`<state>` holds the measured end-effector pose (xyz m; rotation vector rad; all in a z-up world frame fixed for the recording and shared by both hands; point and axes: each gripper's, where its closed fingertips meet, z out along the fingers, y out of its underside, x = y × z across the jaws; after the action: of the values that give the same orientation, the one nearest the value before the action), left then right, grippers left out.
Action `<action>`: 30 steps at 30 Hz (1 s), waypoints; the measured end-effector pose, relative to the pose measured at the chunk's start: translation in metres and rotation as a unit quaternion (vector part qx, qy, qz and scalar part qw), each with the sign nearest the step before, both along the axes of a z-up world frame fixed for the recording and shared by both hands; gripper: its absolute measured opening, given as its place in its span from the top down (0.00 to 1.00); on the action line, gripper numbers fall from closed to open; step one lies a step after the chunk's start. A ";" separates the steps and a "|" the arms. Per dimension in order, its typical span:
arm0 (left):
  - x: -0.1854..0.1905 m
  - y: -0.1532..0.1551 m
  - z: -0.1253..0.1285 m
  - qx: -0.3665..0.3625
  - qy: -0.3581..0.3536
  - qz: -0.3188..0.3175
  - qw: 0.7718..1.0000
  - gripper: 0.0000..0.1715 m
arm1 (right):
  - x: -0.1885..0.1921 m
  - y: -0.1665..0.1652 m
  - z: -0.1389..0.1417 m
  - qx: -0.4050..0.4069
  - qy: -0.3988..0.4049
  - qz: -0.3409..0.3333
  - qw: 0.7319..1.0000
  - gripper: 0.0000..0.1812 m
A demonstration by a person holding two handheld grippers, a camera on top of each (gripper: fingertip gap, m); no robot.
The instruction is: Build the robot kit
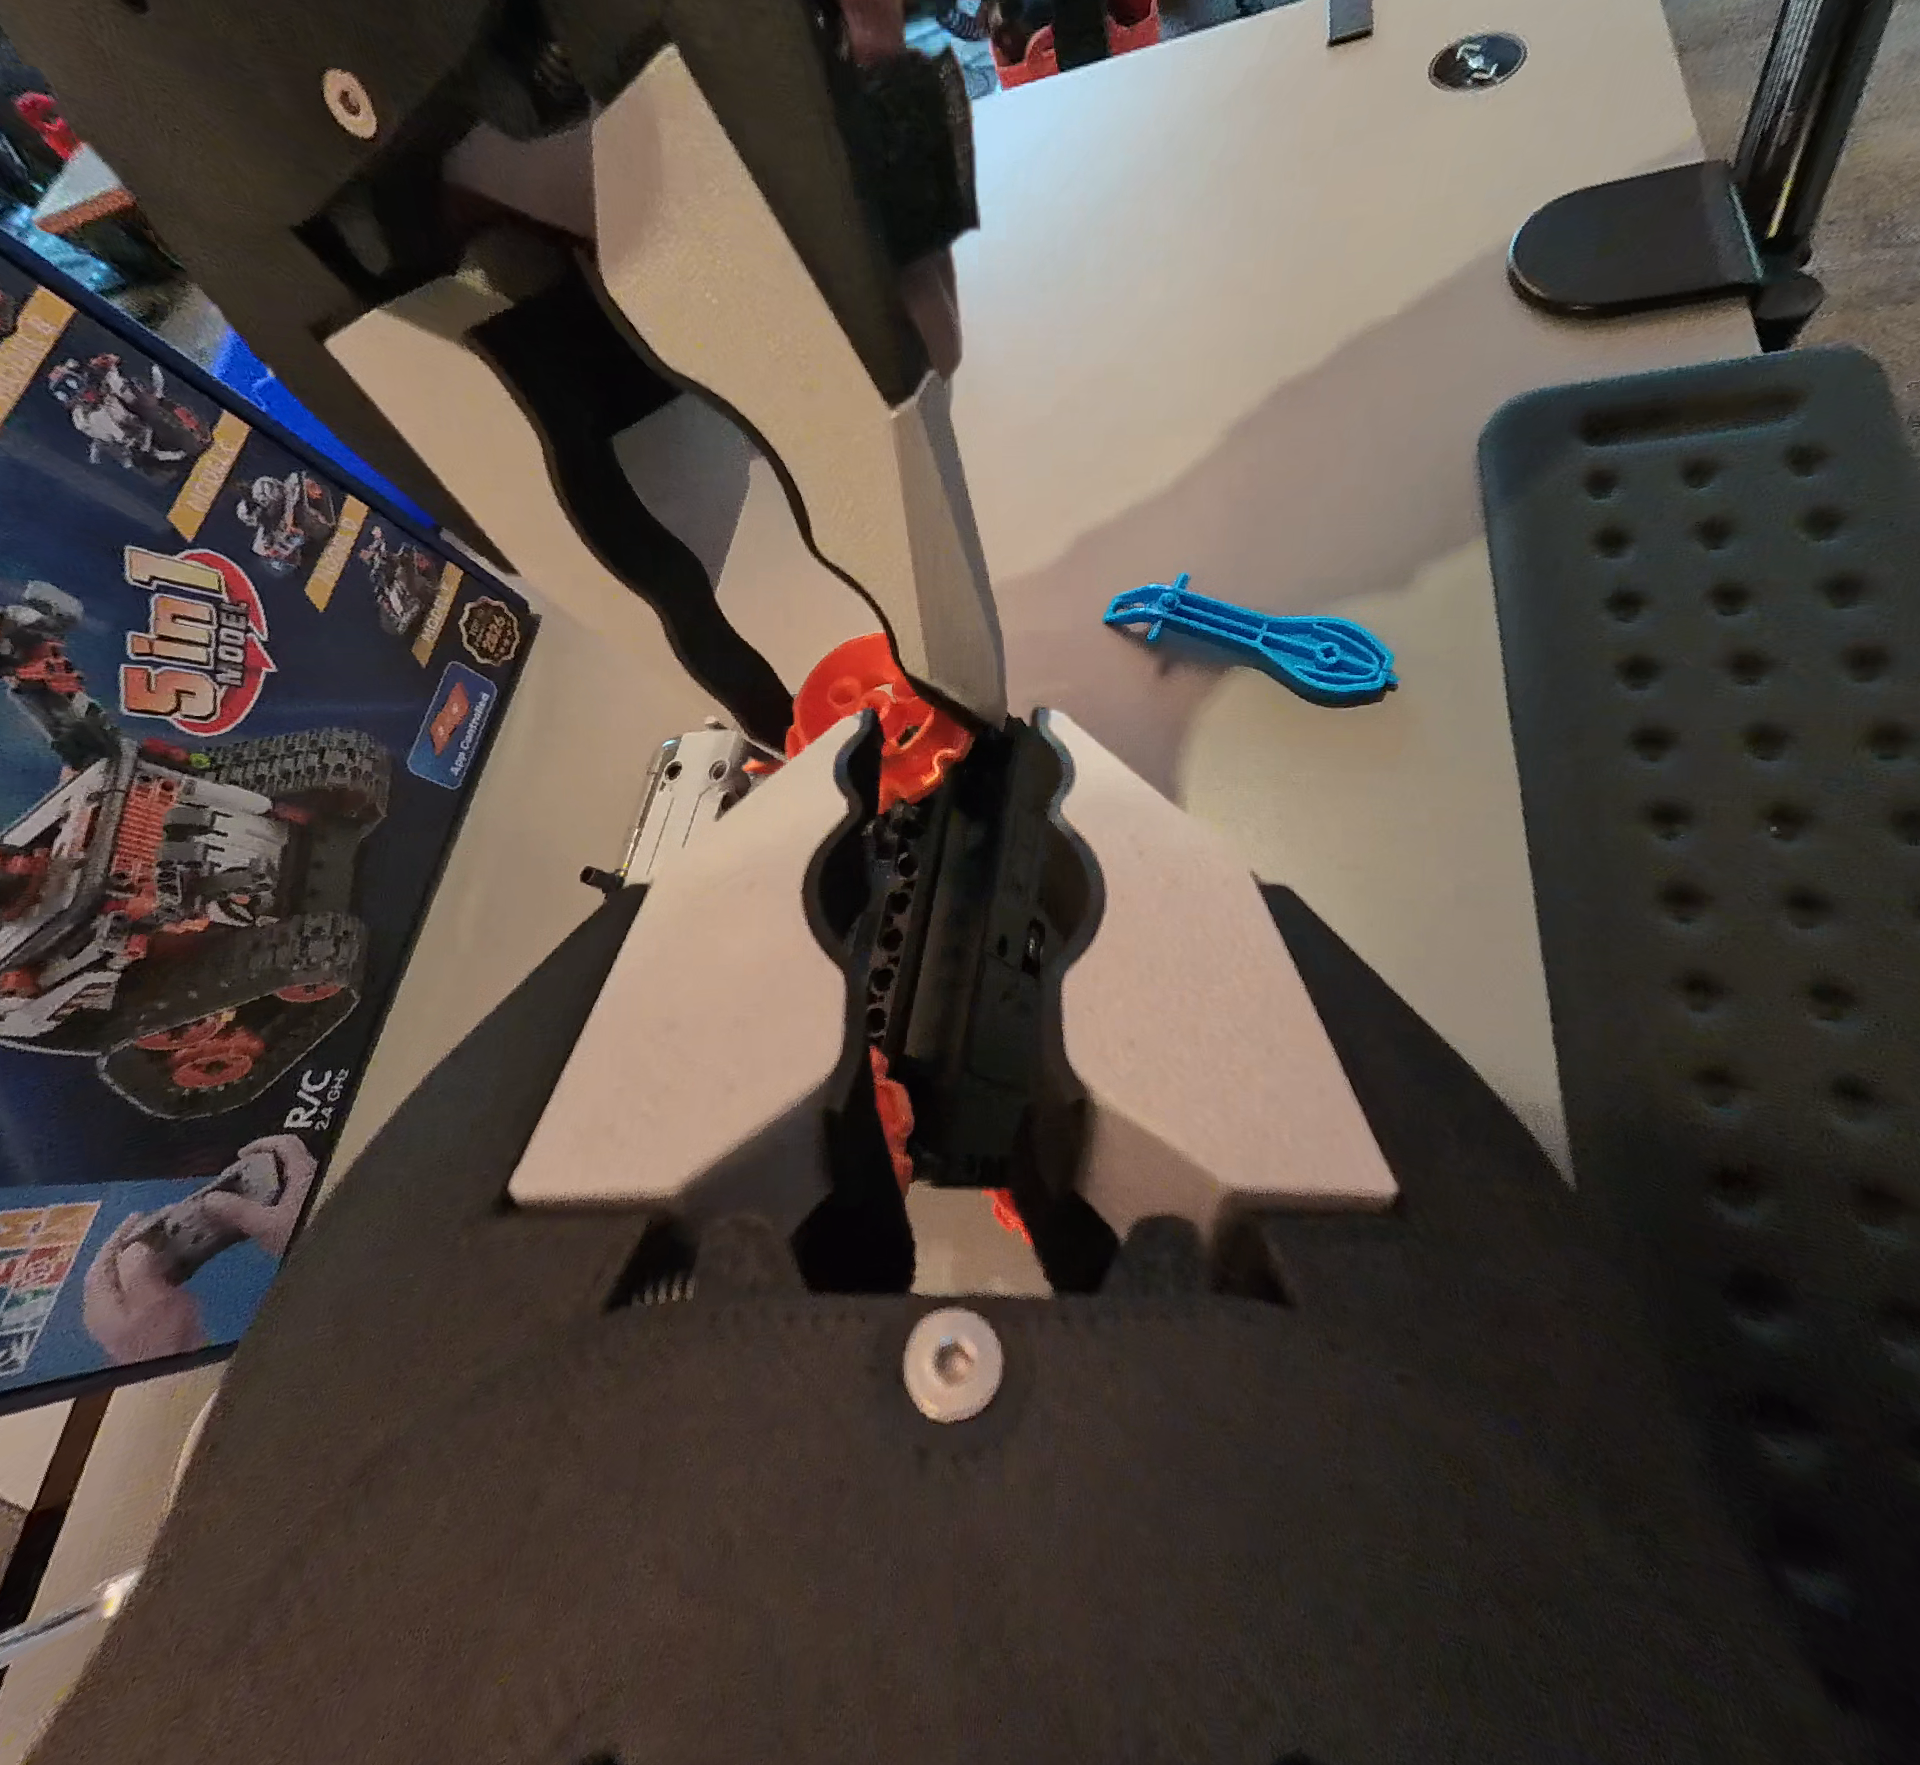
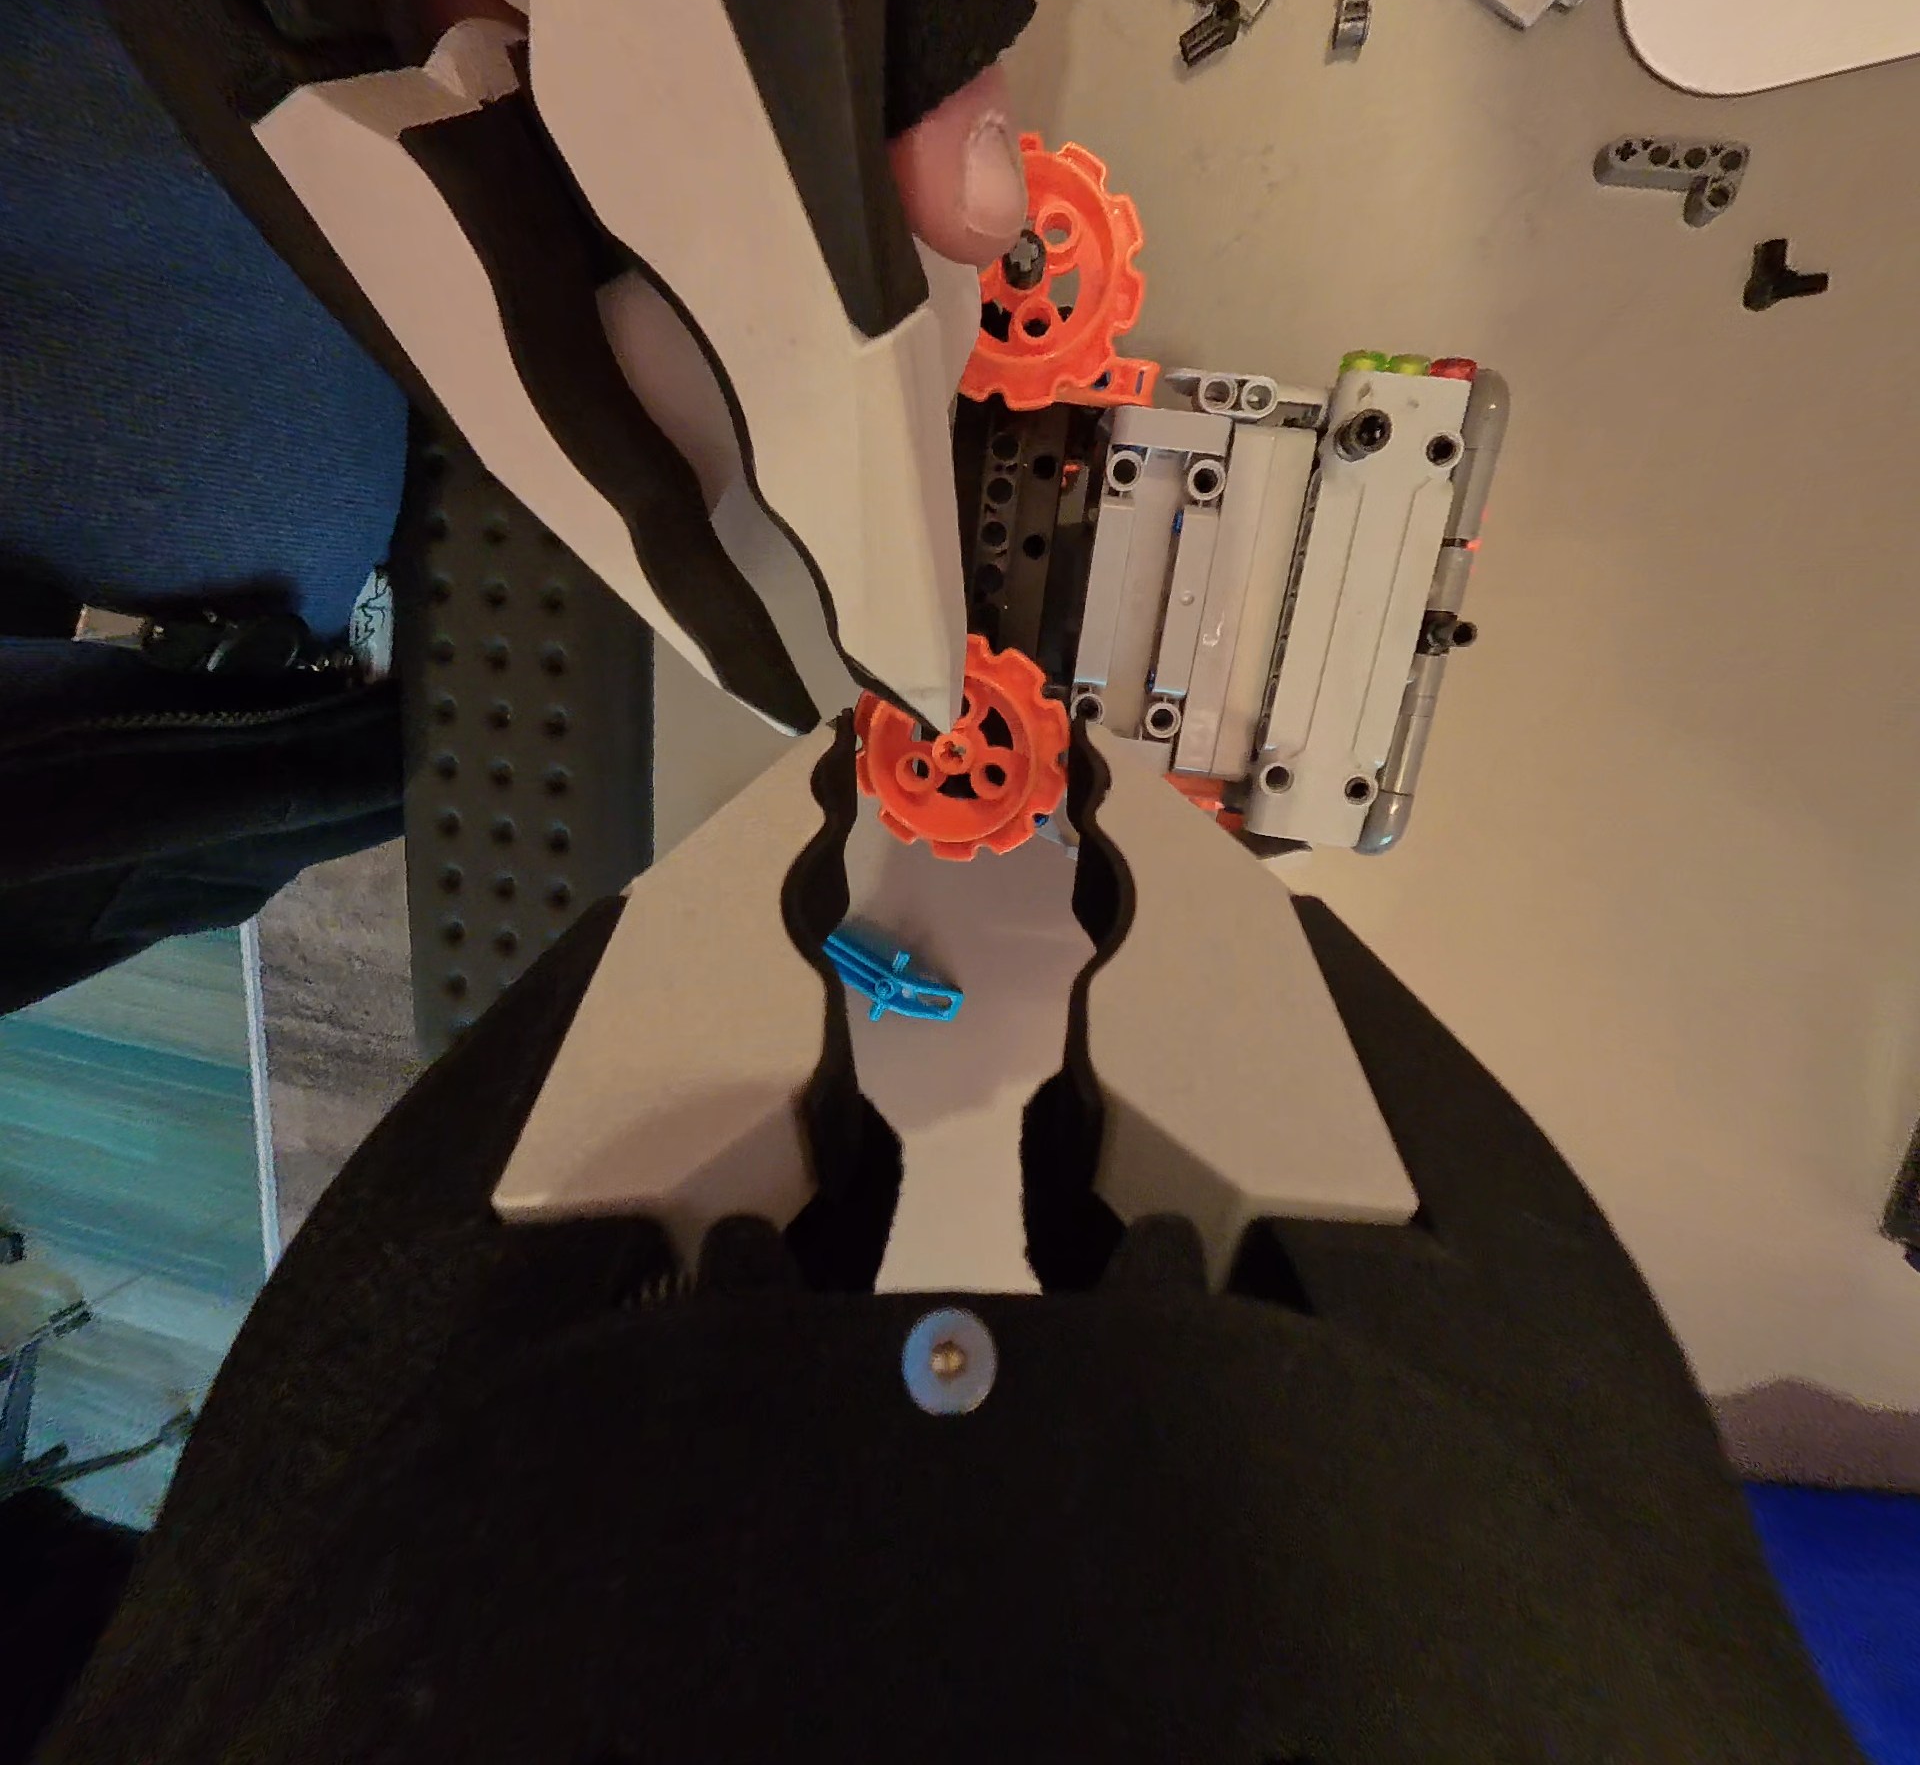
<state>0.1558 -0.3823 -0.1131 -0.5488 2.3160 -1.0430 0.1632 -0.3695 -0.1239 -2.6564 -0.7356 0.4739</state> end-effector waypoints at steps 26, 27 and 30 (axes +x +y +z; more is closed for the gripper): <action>0.004 -0.002 0.004 -0.045 0.057 -0.013 0.997 0.91 | 0.007 -0.008 0.003 0.144 0.112 -0.130 0.975 0.84; 0.004 -0.002 0.006 -0.052 0.056 -0.012 0.997 0.88 | 0.008 -0.008 0.004 0.148 0.125 -0.135 0.972 0.84; 0.008 0.001 0.010 -0.053 0.047 -0.003 0.998 0.82 | 0.007 -0.008 0.003 0.147 0.154 -0.144 0.966 0.84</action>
<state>0.1638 -0.3814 -0.1027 -0.6456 2.3537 -1.1703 0.1699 -0.3779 -0.1206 -2.2887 -0.2927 0.6226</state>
